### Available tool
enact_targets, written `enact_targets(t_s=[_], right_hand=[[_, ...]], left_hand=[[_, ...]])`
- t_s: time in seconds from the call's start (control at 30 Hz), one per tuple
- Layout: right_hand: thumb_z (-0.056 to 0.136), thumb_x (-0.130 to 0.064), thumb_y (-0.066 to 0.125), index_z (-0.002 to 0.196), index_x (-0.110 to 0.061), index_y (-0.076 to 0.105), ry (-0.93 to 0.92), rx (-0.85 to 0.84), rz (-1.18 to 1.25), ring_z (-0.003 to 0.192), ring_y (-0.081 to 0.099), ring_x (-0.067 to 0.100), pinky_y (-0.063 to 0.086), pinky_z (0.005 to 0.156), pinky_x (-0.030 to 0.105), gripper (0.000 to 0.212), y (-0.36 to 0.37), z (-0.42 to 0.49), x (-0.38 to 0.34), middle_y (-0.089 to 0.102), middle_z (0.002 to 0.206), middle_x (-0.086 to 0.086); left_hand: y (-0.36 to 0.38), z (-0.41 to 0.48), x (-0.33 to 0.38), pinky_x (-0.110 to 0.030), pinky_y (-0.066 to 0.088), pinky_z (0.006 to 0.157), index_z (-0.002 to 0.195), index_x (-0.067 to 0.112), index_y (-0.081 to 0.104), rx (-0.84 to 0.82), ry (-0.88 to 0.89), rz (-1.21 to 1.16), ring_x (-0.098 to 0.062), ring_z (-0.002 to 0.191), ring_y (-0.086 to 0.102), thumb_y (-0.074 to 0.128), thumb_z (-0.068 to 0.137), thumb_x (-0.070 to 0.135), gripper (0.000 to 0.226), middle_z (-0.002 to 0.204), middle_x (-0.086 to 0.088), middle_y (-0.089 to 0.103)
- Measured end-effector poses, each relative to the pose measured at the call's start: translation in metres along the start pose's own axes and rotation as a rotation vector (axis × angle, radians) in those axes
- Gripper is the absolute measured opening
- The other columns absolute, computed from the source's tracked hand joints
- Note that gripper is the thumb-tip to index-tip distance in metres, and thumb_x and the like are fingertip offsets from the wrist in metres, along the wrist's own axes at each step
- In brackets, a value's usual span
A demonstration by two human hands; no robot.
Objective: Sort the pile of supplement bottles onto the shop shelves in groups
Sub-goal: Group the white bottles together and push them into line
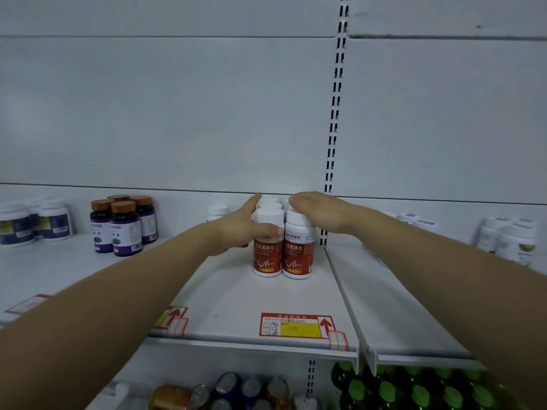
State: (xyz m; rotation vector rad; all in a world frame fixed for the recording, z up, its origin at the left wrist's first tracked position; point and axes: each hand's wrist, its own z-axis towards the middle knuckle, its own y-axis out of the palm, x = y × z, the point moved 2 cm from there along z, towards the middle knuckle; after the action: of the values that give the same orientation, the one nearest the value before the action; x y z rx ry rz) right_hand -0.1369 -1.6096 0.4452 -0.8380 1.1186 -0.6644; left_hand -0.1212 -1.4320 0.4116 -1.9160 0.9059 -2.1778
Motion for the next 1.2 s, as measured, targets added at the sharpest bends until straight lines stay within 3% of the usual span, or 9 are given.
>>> enact_targets(t_s=[0.1,0.33,0.5,0.6,0.7,0.8,0.93,1.07,1.2], right_hand=[[0.1,-0.046,0.029,0.131,-0.023,0.054,0.005,-0.01,-0.023,0.123,0.046,0.016,0.036,0.102,0.034,0.046,0.001,-0.001,-0.002,0.05,0.139,-0.002],[0.102,-0.041,0.028,0.108,-0.023,0.054,-0.008,-0.028,-0.136,0.114,0.047,0.017,0.036,0.098,0.033,0.033,-0.002,-0.002,-0.006,0.054,0.131,0.001],[0.102,-0.038,0.029,0.123,-0.016,0.057,-0.022,-0.039,-0.204,0.118,0.046,0.017,0.034,0.102,0.034,0.04,-0.009,-0.006,-0.013,0.053,0.132,0.0],[0.1,-0.04,0.035,0.132,-0.018,0.052,0.003,-0.026,-0.242,0.127,0.041,0.02,0.033,0.105,0.035,0.042,-0.014,-0.005,-0.015,0.048,0.14,0.0],[0.098,-0.045,0.038,0.143,-0.023,0.042,0.0,-0.01,-0.272,0.137,0.033,0.019,0.027,0.108,0.033,0.05,-0.017,-0.001,-0.017,0.037,0.151,-0.002],[0.096,-0.05,0.04,0.145,-0.027,0.038,-0.028,0.004,-0.284,0.14,0.029,0.018,0.025,0.11,0.034,0.054,-0.019,0.005,-0.022,0.033,0.154,-0.003],[0.095,-0.053,0.042,0.146,-0.028,0.036,-0.102,0.0,-0.296,0.142,0.026,0.018,0.022,0.114,0.036,0.057,-0.019,0.016,-0.035,0.03,0.155,-0.004],[0.094,-0.053,0.044,0.148,-0.028,0.032,-0.168,-0.052,-0.38,0.142,0.026,0.02,0.023,0.113,0.037,0.06,-0.006,0.027,-0.056,0.028,0.156,-0.004],[0.095,-0.051,0.045,0.148,-0.026,0.031,-0.164,-0.078,-0.433,0.141,0.028,0.022,0.025,0.111,0.036,0.06,0.012,0.034,-0.079,0.029,0.156,-0.002]], left_hand=[[0.003,0.003,0.0,-0.035,0.043,0.098,0.151,0.032,0.0,-0.035,0.01,-0.002,-0.017,0.118,0.047,0.071,0.083,0.019,0.099,0.131,0.008,0.043],[0.003,0.003,0.002,-0.033,0.043,0.098,0.15,0.03,0.002,-0.054,0.031,0.099,-0.015,0.117,0.048,0.075,0.079,0.018,0.103,0.135,0.007,0.044],[0.002,-0.004,0.013,-0.012,0.042,0.067,0.15,0.023,0.009,-0.045,0.055,0.193,0.0,0.091,0.051,0.069,0.084,0.013,0.091,0.109,0.021,0.046],[-0.002,-0.011,0.019,-0.012,0.04,0.073,0.152,0.022,0.008,-0.023,0.07,0.271,-0.005,0.103,0.045,0.071,0.083,0.018,0.092,0.132,0.013,0.041],[-0.005,-0.022,0.029,-0.002,0.037,0.065,0.146,0.025,0.023,-0.007,0.101,0.423,0.003,0.091,0.047,0.069,0.085,0.02,0.077,0.121,0.017,0.044],[-0.016,-0.028,0.031,-0.009,0.039,0.079,0.136,0.032,0.034,0.035,0.076,0.546,-0.001,0.1,0.049,0.072,0.081,0.032,0.066,0.117,0.022,0.046],[-0.043,-0.04,0.023,-0.038,0.033,0.11,0.14,0.031,0.038,0.131,-0.007,0.775,-0.016,0.129,0.042,0.06,0.052,0.074,0.101,0.147,0.01,0.04],[-0.066,-0.065,0.01,-0.034,0.024,0.111,0.148,0.028,0.026,0.212,-0.156,0.857,-0.019,0.138,0.031,0.062,0.081,0.057,0.081,0.153,0.006,0.03],[-0.089,-0.08,-0.017,-0.039,0.025,0.113,0.15,0.03,0.02,0.223,-0.242,0.903,-0.024,0.14,0.029,0.06,0.083,0.057,0.082,0.157,0.001,0.023]])
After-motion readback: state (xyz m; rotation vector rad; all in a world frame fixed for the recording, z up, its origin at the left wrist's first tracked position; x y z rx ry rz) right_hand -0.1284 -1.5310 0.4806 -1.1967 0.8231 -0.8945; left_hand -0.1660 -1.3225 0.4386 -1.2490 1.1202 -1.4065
